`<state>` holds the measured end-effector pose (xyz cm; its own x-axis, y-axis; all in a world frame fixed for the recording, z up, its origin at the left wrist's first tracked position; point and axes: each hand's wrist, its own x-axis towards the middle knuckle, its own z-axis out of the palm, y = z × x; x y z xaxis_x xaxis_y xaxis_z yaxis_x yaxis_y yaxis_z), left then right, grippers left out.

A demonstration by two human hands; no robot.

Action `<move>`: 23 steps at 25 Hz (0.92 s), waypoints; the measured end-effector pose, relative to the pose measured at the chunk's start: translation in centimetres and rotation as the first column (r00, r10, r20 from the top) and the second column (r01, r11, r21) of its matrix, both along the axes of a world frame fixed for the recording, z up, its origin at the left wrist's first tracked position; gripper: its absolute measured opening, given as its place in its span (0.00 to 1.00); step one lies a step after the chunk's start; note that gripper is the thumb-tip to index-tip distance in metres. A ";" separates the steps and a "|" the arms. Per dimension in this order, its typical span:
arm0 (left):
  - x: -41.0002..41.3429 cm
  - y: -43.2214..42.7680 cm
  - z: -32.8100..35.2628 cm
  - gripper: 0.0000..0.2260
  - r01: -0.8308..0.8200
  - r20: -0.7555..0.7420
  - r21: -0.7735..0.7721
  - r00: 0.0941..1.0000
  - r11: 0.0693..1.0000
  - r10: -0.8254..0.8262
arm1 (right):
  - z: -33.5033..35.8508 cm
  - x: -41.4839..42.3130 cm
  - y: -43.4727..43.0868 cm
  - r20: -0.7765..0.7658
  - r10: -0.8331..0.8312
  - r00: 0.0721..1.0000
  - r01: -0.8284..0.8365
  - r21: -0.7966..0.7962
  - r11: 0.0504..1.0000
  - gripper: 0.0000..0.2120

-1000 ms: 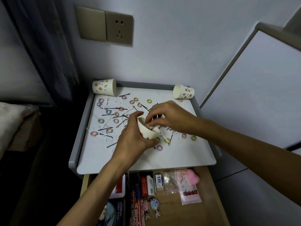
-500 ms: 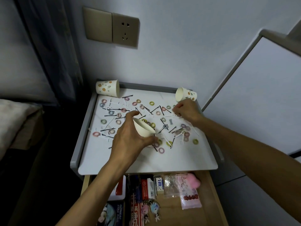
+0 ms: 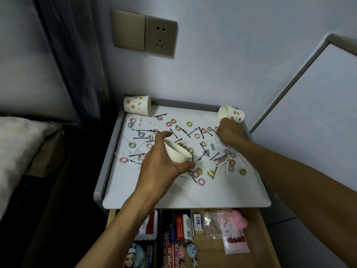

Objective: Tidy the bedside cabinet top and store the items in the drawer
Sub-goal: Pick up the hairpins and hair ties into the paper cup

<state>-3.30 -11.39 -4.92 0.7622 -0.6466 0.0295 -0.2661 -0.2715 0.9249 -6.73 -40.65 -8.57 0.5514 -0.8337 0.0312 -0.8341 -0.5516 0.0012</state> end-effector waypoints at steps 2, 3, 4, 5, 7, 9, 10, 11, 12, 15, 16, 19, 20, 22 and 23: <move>0.0 0.1 0.0 0.39 0.004 -0.009 -0.007 1.000 1.000 -0.004 | 0.1 0.2 0.7 -0.120 0.067 0.991 -0.077 -0.078 0.994 0.09; 0.0 0.1 0.0 0.39 0.005 -0.012 -0.009 1.000 1.000 -0.005 | 0.1 0.2 1.0 -0.175 0.101 0.979 -0.119 -0.093 0.989 0.10; 0.0 0.2 0.1 0.39 0.005 -0.014 -0.010 1.000 1.000 -0.005 | 0.1 0.2 1.2 -0.206 0.123 0.971 -0.143 -0.085 0.986 0.10; 0.0 0.2 0.2 0.39 0.004 -0.015 -0.011 1.000 1.000 -0.005 | 0.0 0.1 1.2 -0.213 0.135 0.968 -0.152 -0.062 0.987 0.09; 0.1 0.4 0.3 0.39 0.002 -0.013 -0.008 1.000 1.000 -0.002 | 0.0 -0.1 0.8 -0.139 0.149 0.979 -0.155 -0.030 0.987 0.08; 0.2 0.5 0.3 0.38 -0.004 -0.011 -0.007 1.000 1.000 0.004 | 0.1 -0.1 0.2 -0.002 0.200 0.980 -0.200 -0.027 0.979 0.06; 0.2 0.5 0.4 0.38 -0.007 -0.013 -0.007 1.000 1.000 0.007 | 0.1 0.1 0.0 0.066 0.232 0.970 -0.232 -0.011 0.973 0.06; 0.2 0.5 0.4 0.38 -0.008 -0.014 -0.006 1.000 1.000 0.008 | 0.0 0.2 -0.2 0.120 0.255 0.959 -0.259 0.017 0.966 0.06; 0.2 0.4 0.4 0.38 -0.008 -0.014 -0.005 1.000 1.000 0.008 | -0.1 0.5 -0.3 0.160 0.271 0.949 -0.283 0.054 0.958 0.06; 0.3 0.4 0.5 0.38 -0.014 -0.013 -0.007 1.000 1.000 0.013 | -0.5 1.0 0.1 0.183 0.284 0.941 -0.309 0.124 0.943 0.06; 0.4 0.4 0.5 0.38 -0.014 -0.014 -0.009 1.000 1.000 0.014 | -0.7 1.0 0.1 0.192 0.266 0.945 -0.293 0.127 0.948 0.07; 0.5 0.5 0.5 0.38 -0.010 -0.018 -0.009 1.000 1.000 0.010 | -1.2 1.1 0.1 0.208 0.211 0.955 -0.237 0.110 0.965 0.04; 0.5 0.5 0.5 0.38 -0.009 -0.023 -0.011 1.000 1.000 0.009 | -1.2 1.1 0.1 0.184 0.199 0.963 -0.220 0.103 0.970 0.03; 0.5 0.4 0.6 0.38 -0.009 -0.033 -0.015 0.999 1.000 0.009 | -1.3 1.2 0.2 0.081 0.179 0.981 -0.184 0.067 0.981 0.10; 0.4 0.4 0.7 0.37 -0.009 -0.036 -0.016 0.999 1.000 0.009 | -1.3 1.1 0.3 0.035 0.169 0.985 -0.170 0.047 0.984 0.10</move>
